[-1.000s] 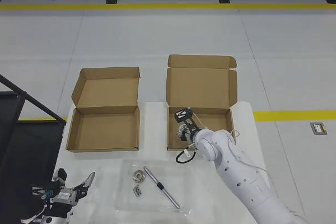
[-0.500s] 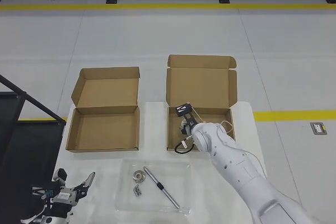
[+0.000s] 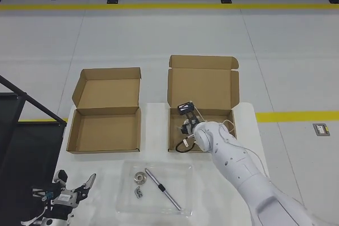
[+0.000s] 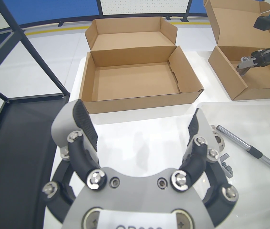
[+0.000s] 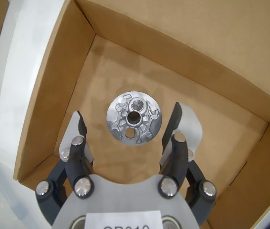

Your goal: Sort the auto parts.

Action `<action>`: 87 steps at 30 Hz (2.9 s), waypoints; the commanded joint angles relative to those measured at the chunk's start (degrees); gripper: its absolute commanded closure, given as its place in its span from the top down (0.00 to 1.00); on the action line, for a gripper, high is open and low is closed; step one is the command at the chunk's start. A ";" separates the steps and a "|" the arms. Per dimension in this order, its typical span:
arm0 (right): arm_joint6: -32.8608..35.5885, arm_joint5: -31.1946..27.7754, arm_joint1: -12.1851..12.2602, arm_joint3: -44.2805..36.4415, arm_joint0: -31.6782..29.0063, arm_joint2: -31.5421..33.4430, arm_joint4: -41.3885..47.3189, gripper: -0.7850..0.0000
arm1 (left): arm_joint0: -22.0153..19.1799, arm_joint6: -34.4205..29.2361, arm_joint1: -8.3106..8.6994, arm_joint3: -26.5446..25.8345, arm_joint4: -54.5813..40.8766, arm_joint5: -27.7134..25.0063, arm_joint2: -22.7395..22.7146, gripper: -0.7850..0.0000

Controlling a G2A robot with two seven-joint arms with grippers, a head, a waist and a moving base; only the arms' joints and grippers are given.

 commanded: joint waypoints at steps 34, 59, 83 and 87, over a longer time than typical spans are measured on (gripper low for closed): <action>31.68 -19.72 9.56 -69.13 -32.75 7.62 -7.36 1.00 | 0.00 0.00 0.00 0.00 0.00 0.00 0.00 1.00; 45.95 11.78 -1.56 -42.86 -21.30 -18.32 -15.77 1.00 | 0.00 0.00 0.00 0.00 0.00 0.00 0.00 1.00; 35.93 10.17 -1.93 -36.41 -26.30 -10.17 -17.41 0.38 | 0.00 0.00 0.00 0.00 0.00 0.00 0.00 1.00; 34.78 9.00 -2.29 -34.89 -26.09 -9.42 -16.73 0.33 | 0.00 0.00 0.00 0.00 0.00 0.00 0.00 1.00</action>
